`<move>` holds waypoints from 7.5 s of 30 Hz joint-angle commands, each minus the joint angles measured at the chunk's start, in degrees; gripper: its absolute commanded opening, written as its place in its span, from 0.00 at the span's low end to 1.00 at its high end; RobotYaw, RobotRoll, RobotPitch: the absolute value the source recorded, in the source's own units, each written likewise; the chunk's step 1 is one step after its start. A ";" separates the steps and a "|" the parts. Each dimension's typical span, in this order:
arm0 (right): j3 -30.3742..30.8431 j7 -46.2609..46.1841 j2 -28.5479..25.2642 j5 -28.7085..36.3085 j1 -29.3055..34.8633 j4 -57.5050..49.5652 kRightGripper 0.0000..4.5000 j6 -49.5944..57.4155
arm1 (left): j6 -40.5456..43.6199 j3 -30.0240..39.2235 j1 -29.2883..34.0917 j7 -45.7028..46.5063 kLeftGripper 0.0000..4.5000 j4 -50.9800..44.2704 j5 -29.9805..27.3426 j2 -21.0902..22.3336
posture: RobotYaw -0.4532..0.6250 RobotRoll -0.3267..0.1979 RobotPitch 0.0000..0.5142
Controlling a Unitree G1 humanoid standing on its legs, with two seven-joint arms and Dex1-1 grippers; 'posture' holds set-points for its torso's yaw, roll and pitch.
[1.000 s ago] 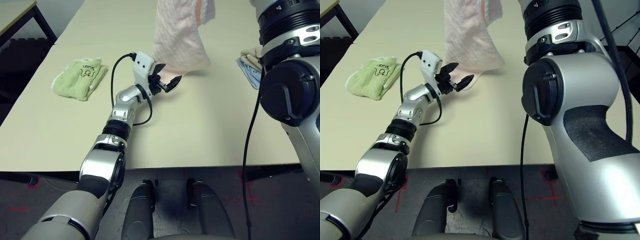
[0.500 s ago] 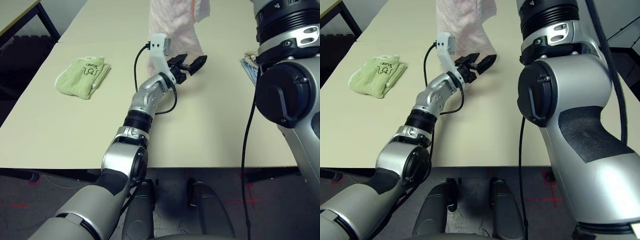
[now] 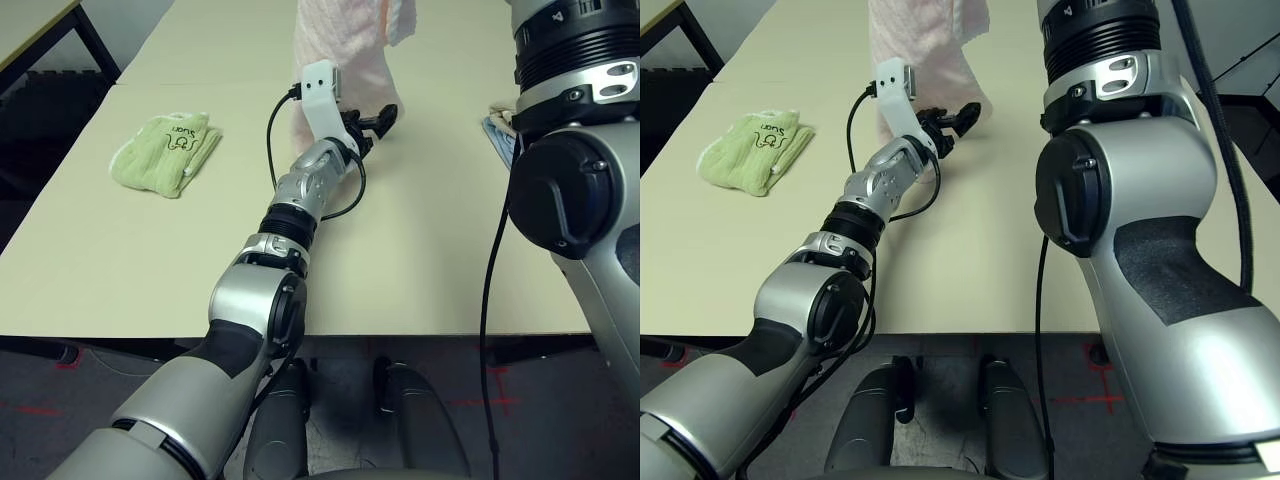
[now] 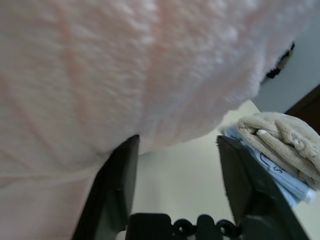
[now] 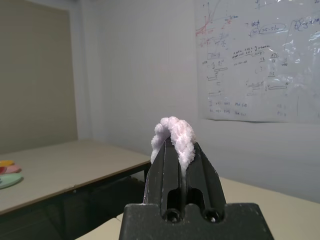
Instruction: Fold the towel and set it aside.
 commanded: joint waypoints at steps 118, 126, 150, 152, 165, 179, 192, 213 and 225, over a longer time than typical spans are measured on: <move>1.15 3.81 -2.91 -0.66 -1.62 14.33 0.00 -6.63 | 68.27 -4.25 30.96 8.23 0.96 -61.87 -14.12 0.64 | 0.51 0.62 0.39; 1.25 3.94 -2.98 -0.75 -1.49 14.24 0.00 -6.54 | 67.60 -5.08 30.70 6.70 0.98 -62.22 -14.83 1.38 | 0.51 0.62 0.39; 1.26 4.18 -7.02 -1.96 1.58 14.50 0.00 -6.75 | 75.04 0.46 32.66 3.15 0.01 -70.22 -17.15 12.35 | 0.51 0.62 0.38; 1.02 5.04 -9.34 -2.09 3.58 14.26 0.00 -6.86 | 73.35 -0.20 33.59 -0.33 0.01 -71.40 -16.77 20.92 | 0.51 0.62 0.39; 1.78 31.33 -22.60 -0.55 29.37 7.09 0.00 -6.72 | 43.35 -4.55 18.80 -9.00 0.01 -54.26 -2.14 46.54 | 0.49 0.62 0.43; 8.31 26.63 -24.94 -9.50 43.35 6.24 0.00 -26.79 | 28.01 -1.30 24.10 -4.51 0.01 -48.65 2.75 40.78 | 0.47 0.62 0.58; -0.39 33.93 -25.11 3.38 50.63 0.33 0.00 -21.89 | 18.98 -1.17 28.63 -12.57 0.01 -48.67 1.51 39.57 | 0.45 0.62 0.68; 0.08 -11.53 -18.41 -9.08 19.02 20.23 0.00 -41.18 | -23.81 -0.13 -9.90 -1.73 0.01 2.43 5.92 41.47 | 0.49 0.62 0.65; -0.35 20.67 -24.60 -7.06 30.35 20.00 0.00 -35.88 | 2.62 -7.02 13.44 -34.93 0.01 -16.22 3.55 46.44 | 0.46 0.62 0.61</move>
